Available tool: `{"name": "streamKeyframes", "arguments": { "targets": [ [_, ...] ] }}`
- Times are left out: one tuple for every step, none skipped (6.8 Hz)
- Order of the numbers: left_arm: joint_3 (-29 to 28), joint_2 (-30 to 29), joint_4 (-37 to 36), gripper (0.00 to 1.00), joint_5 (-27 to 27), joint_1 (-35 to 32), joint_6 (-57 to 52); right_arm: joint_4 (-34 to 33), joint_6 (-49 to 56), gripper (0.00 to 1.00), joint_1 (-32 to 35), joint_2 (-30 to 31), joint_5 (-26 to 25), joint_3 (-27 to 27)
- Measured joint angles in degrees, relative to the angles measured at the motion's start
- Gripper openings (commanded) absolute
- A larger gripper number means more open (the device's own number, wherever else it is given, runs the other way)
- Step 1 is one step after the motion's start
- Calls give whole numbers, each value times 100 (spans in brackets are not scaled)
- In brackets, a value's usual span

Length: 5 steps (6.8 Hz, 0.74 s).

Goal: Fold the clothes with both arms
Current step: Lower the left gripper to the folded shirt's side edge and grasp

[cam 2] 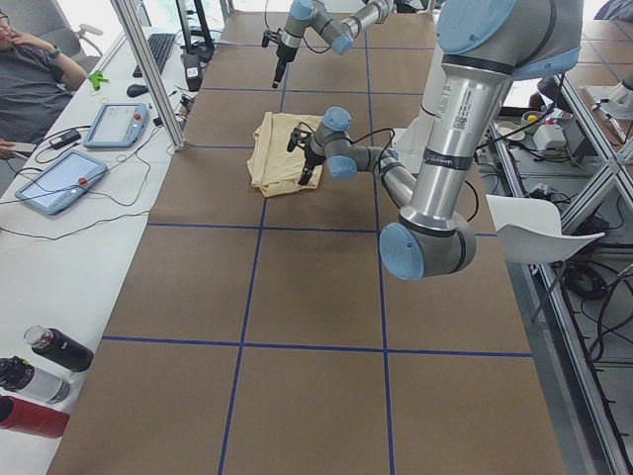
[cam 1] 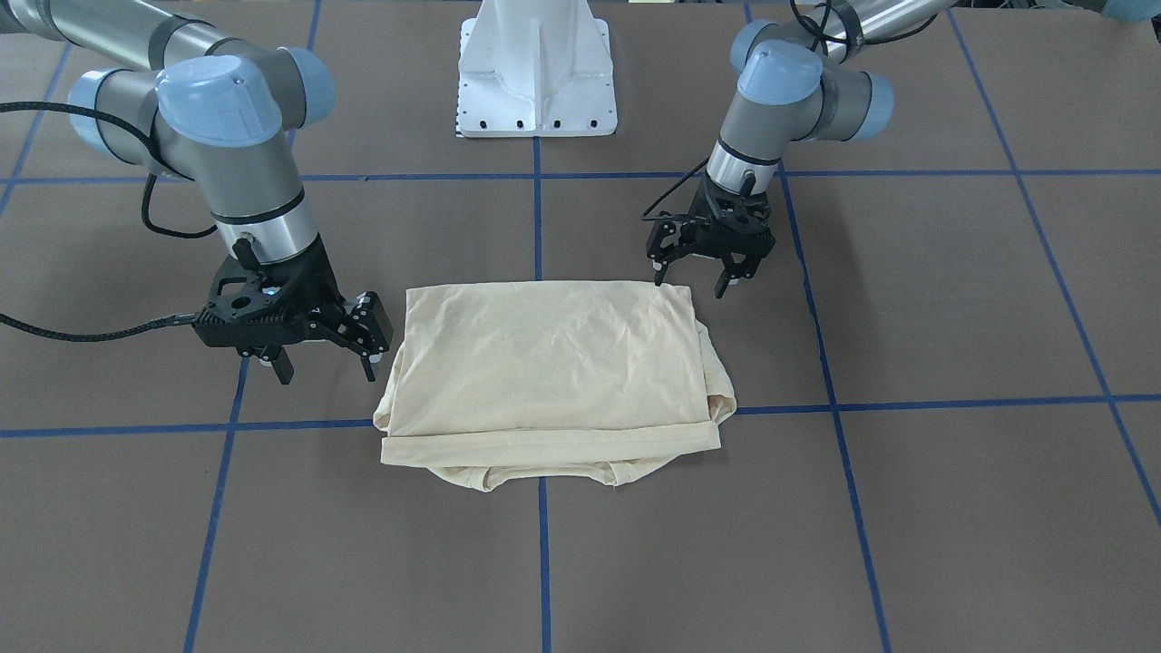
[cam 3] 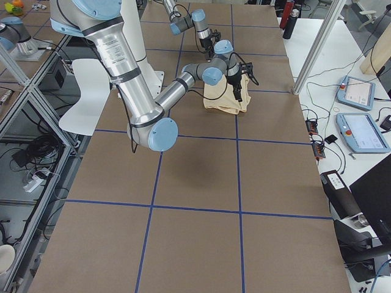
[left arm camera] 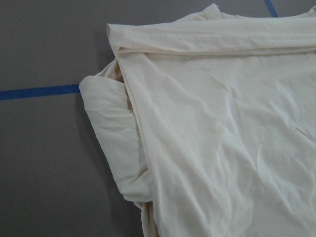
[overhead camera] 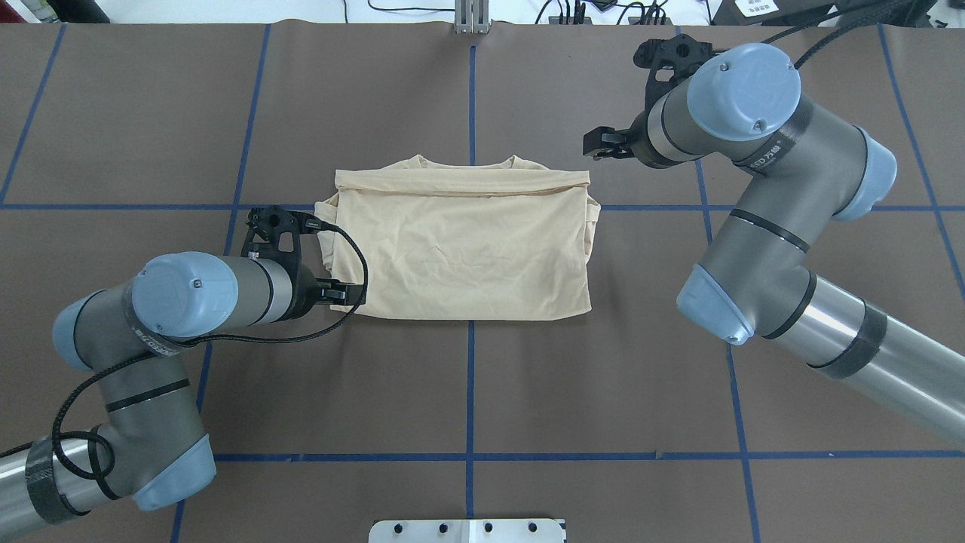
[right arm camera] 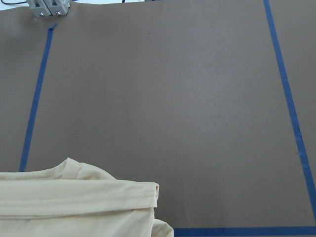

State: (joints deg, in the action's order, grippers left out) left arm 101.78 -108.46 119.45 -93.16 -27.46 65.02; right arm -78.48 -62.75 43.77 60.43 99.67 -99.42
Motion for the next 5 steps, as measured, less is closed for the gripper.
{"name": "streamKeyframes", "arguments": {
  "targets": [
    [-21, -8, 5, 63, 1, 48, 5, 0, 0, 100, 0, 2, 0, -8],
    [-37, -13, 7, 63, 0, 101, 8, 1, 0, 100, -1, 4, 0, -12],
    [-53, -14, 7, 63, 0, 142, 7, 3, 0, 100, -5, 4, 0, -12],
    [-63, 2, 8, 63, -2, 160, -4, 1, 0, 100, -7, 4, 0, -11],
    [-96, 20, 10, 57, -4, 166, -17, 0, 0, 100, -11, 4, 0, -5]
  ]
}}
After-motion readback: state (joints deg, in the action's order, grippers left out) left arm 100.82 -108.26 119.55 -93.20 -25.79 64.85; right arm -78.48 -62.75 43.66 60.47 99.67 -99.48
